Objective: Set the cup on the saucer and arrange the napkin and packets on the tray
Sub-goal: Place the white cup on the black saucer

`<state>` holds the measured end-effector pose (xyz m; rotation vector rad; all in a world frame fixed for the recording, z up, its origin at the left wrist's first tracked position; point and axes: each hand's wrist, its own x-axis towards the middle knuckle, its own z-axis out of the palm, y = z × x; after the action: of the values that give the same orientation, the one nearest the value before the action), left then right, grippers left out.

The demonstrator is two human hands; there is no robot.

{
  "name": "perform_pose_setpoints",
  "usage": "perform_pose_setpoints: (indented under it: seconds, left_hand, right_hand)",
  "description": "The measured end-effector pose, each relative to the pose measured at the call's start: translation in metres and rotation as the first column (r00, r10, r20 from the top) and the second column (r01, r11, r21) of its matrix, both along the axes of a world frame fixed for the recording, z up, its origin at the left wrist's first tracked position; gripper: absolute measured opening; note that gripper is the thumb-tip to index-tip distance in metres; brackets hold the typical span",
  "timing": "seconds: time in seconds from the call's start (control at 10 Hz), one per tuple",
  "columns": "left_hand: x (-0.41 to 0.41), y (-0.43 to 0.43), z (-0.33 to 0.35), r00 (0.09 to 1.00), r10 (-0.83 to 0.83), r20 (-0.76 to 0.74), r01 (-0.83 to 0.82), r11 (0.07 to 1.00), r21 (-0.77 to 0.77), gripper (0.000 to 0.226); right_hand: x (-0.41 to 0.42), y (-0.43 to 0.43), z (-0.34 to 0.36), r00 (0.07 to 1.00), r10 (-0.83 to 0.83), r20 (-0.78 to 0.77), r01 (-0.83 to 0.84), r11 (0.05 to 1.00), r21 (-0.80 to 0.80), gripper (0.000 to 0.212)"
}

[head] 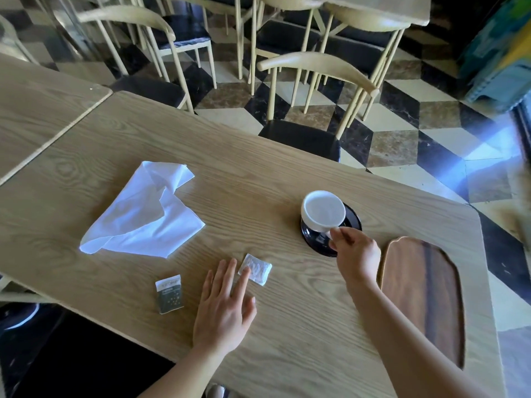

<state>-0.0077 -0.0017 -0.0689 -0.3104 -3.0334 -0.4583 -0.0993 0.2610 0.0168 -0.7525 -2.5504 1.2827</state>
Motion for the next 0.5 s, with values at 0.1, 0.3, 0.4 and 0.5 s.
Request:
perform_pose_setpoints:
  seconds: [0.1,0.3,0.4,0.5]
  left_hand:
    - [0.000,-0.002,-0.002,1.000,-0.001,-0.005,0.001,1.000,-0.009,0.057]
    - [-0.001,-0.002,-0.002,1.000,-0.001,0.000,0.001,1.000,-0.027,0.058]
    - [-0.001,-0.003,-0.002,1.000,0.004,-0.002,-0.004,1.000,-0.031,0.058]
    - [-0.001,-0.002,-0.002,1.000,0.002,0.000,-0.002,0.999,-0.032,0.058]
  right_hand:
    - [0.001,0.009,-0.003,0.999,-0.044,0.009,0.044,0.999,0.006,0.030]
    - [0.001,0.021,-0.008,0.996,-0.085,0.024,0.084,0.996,0.032,0.032]
    - [0.001,0.021,-0.010,0.994,-0.105,0.033,0.104,0.994,0.040,0.035]
    - [-0.001,0.019,-0.010,0.993,-0.111,0.033,0.109,0.993,0.054,0.037]
